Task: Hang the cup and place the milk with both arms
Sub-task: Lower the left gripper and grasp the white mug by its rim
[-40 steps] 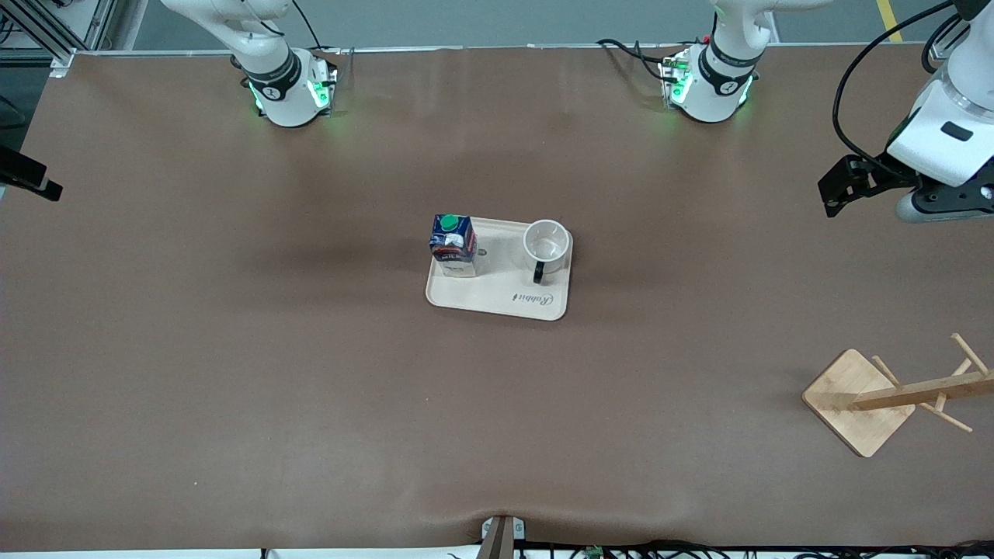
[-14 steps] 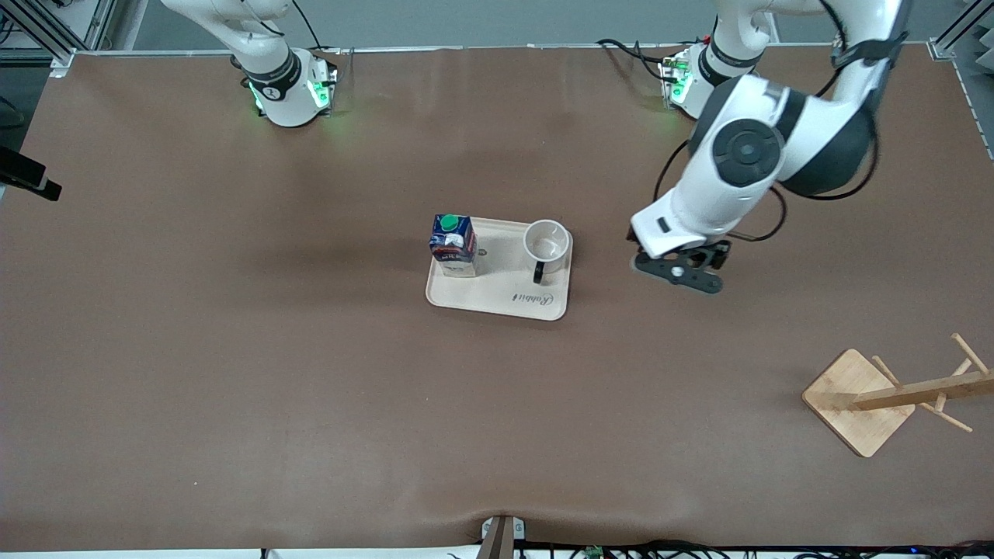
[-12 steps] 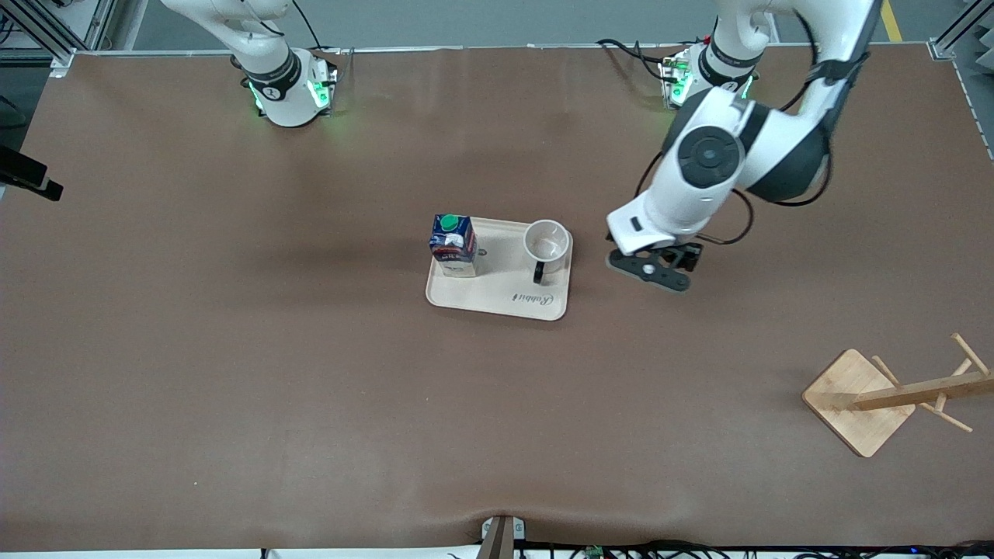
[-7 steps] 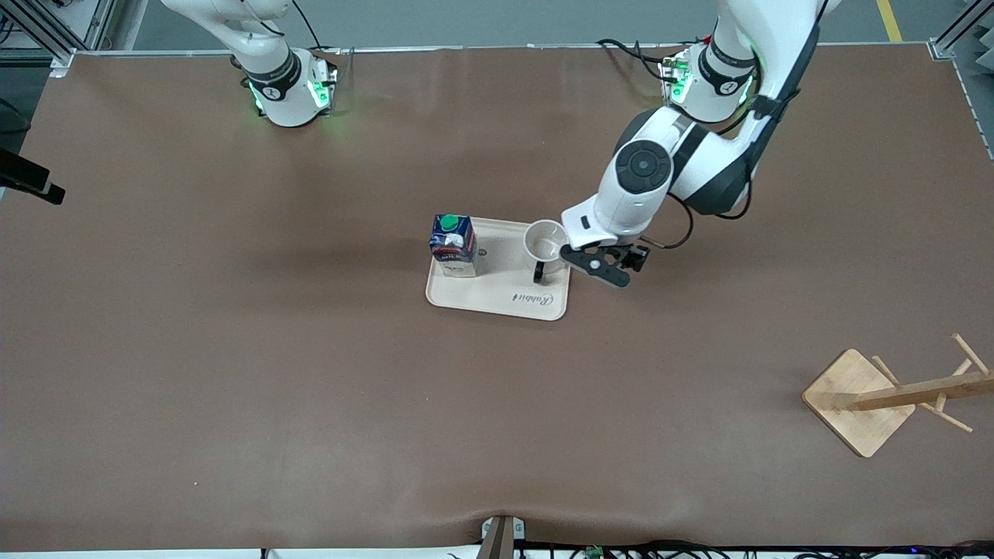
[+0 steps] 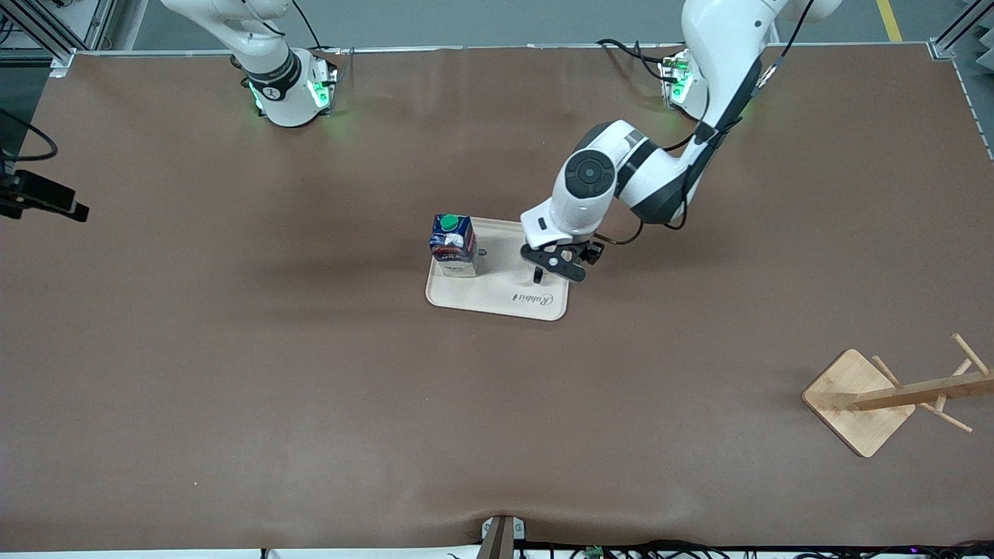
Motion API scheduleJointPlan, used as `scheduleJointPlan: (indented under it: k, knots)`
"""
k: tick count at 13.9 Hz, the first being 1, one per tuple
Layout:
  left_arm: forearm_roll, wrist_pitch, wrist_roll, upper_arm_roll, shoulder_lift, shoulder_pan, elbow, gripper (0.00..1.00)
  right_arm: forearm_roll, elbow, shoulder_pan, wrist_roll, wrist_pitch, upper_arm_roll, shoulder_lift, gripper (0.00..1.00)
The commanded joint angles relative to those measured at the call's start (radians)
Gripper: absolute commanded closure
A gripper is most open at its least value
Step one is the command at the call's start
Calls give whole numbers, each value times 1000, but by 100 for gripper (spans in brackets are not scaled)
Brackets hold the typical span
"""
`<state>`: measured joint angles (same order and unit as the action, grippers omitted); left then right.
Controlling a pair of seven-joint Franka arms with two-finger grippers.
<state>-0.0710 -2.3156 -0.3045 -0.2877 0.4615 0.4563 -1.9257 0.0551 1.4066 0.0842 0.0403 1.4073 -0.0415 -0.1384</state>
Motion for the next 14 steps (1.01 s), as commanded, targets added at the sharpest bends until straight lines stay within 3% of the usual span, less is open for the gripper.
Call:
scheduleJointPlan:
  k: [1, 3, 5, 6, 9, 11, 14]
  knots:
    - [5, -7, -5, 4, 46, 5, 31, 59, 9, -8, -1, -14, -2, 0, -52, 0]
    - [0, -22, -5, 7, 72, 5, 39, 65, 9, -3, 9, -11, -13, -1, -53, 0]
    - [2, -39, -5, 9, 88, 7, 45, 91, 9, 0, 11, -14, -42, -3, -79, 0]
    - [2, -39, -5, 9, 86, 5, 47, 100, 9, 2, 14, -16, -48, -2, -89, 0]
    - [-10, -27, -2, 13, 51, -8, 63, 100, 12, 22, 25, -14, -70, -2, -133, 0]
    - [-10, 4, 2, 10, -18, -56, 73, 100, 141, 22, 40, -14, -71, -3, -139, 0]
    - [5, 221, 12, 7, -96, -120, 177, 100, 169, 20, 22, -84, -74, -3, -138, 0]
